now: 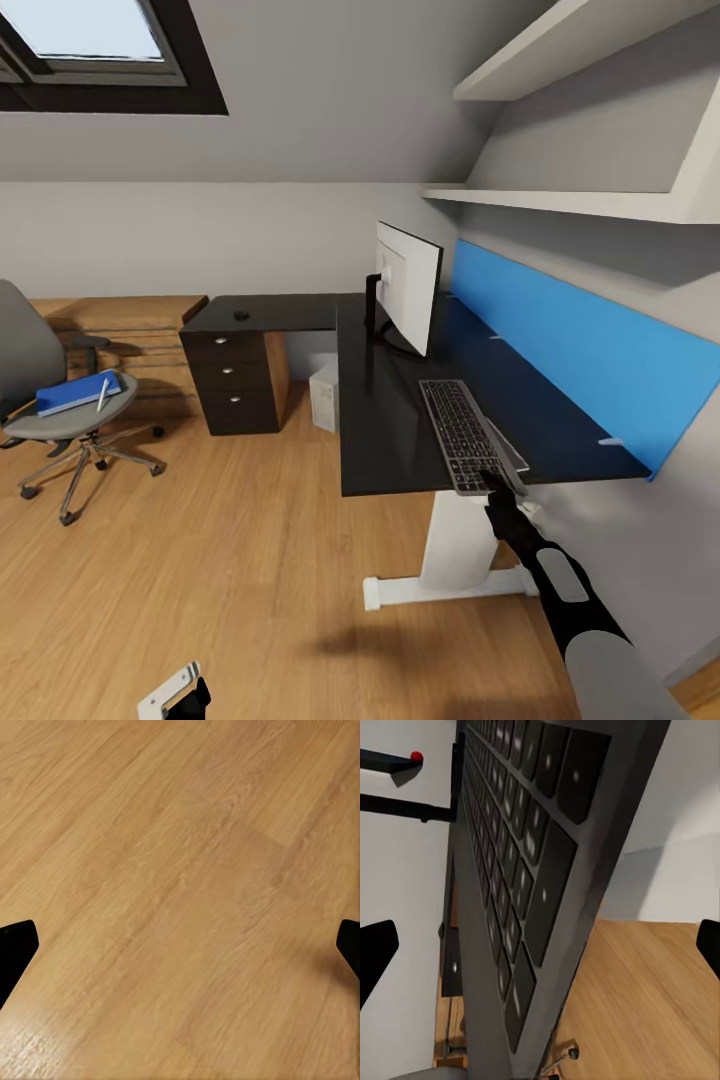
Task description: In the bedroom, organize the workspace by keeping the computer under the desk, ensuring the monitor is on the desk, placing the keyboard on the desk next to the monitor, placing the mouse on the desk next to the keyboard, moving the folder from the swivel chair onto the desk next to the mouse, stacking the notebook on top of the folder with the pen on top of the notebook, and positioning the swivel chair next to the desk.
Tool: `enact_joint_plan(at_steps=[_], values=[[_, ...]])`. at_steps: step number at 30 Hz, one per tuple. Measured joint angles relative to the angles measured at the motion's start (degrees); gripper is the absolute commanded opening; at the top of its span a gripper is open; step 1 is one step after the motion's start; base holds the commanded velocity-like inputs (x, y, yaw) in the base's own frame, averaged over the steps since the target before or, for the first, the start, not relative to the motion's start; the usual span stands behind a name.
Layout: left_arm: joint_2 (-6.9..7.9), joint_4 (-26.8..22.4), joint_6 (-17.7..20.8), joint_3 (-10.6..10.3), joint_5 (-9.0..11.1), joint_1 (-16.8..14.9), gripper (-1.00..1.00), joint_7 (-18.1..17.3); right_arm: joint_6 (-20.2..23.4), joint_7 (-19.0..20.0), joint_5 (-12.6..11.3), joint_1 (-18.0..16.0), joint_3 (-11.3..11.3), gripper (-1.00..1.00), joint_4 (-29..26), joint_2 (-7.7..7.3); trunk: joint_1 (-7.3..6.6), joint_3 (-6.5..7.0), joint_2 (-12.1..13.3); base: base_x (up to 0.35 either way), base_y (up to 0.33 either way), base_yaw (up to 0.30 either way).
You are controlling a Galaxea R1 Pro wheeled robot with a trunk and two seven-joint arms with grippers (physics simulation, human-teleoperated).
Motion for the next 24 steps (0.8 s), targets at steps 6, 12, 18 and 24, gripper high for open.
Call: enact_joint_plan(at_steps=[6, 12, 18, 24], values=[[0.0, 0.0, 0.04, 0.02, 0.04, 0.0, 1.0, 0.03, -0.01, 0.01, 0.01, 0.0, -0.04, 1.0, 0.01, 0.02, 0.01, 0.0, 0.0, 0.031, 0.0, 0.0], [0.02, -0.18, 0.05, 0.26, 0.18, 0.0, 1.0, 0.1, 0.02, -0.02, 0.0, 0.0, 0.0, 1.0, 0.01, 0.02, 0.01, 0.0, 0.0, 0.007, 0.0, 0.0], [0.0, -0.46, 0.05, 0.37, 0.3, 0.0, 1.0, 0.12, 0.03, 0.0, 0.0, 0.0, 0.01, 1.0, 0.01, 0.02, 0.01, 0.0, 0.0, 0.001, 0.0, 0.0], [0.0, -0.45, 0.05, 0.25, 0.18, 0.0, 1.0, 0.1, 0.03, 0.01, 0.02, 0.0, 0.02, 1.0, 0.01, 0.02, 0.01, 0.0, 0.0, 0.0, 0.0, 0.0]])
